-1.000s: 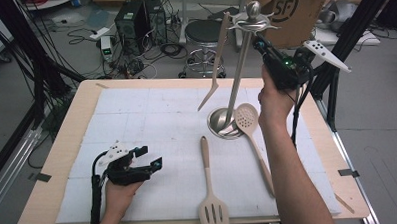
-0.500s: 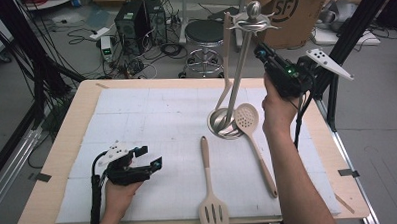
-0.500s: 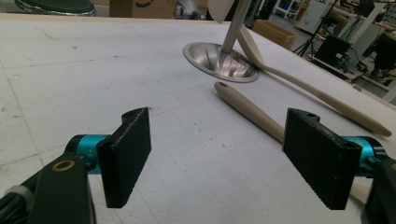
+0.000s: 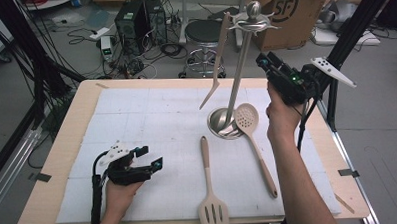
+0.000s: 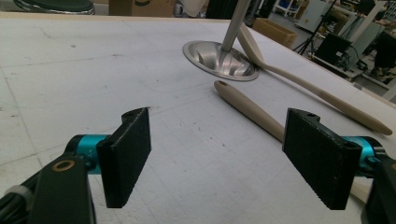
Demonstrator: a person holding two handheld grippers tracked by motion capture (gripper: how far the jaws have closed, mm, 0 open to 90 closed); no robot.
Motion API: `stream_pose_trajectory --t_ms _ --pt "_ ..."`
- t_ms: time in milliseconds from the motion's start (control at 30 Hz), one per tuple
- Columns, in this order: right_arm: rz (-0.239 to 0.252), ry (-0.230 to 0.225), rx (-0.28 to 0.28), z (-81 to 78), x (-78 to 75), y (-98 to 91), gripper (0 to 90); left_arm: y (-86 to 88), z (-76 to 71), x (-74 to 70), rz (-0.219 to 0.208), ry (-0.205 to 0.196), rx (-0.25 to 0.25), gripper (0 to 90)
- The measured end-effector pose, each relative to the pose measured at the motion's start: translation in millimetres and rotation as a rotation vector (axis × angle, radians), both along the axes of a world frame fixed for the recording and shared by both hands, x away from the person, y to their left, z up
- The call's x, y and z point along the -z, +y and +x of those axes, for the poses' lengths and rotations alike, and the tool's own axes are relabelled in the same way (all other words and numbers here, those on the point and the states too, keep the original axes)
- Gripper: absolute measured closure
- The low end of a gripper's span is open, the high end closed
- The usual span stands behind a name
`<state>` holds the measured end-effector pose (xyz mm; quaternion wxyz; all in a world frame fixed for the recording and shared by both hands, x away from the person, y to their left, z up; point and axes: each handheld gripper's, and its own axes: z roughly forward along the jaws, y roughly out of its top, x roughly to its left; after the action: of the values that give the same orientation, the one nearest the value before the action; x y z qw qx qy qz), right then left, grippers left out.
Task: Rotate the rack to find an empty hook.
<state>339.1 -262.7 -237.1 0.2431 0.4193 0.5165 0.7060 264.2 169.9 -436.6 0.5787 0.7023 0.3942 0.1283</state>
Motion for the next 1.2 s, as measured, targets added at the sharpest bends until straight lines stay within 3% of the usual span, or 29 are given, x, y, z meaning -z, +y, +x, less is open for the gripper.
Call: stream_pose_trajectory --t_ms 367,533,933,1200 --pt "-0.031 0.033 0.000 -3.6 12.2 -4.0 50.5 -1.1 0.4 0.7 0.000 0.004 -0.002 24.3" --pt "-0.015 0.049 0.007 -3.9 20.0 -6.5 48.2 -0.7 0.4 0.8 -0.002 0.004 -0.001 24.3" --pt "-0.030 0.075 -0.003 -10.7 34.3 -14.2 47.0 -0.4 0.2 1.1 0.000 0.004 -0.002 24.3" --pt "-0.088 0.086 -0.001 -17.5 44.8 -17.9 45.7 -1.1 0.8 1.5 0.003 0.003 0.000 24.3"
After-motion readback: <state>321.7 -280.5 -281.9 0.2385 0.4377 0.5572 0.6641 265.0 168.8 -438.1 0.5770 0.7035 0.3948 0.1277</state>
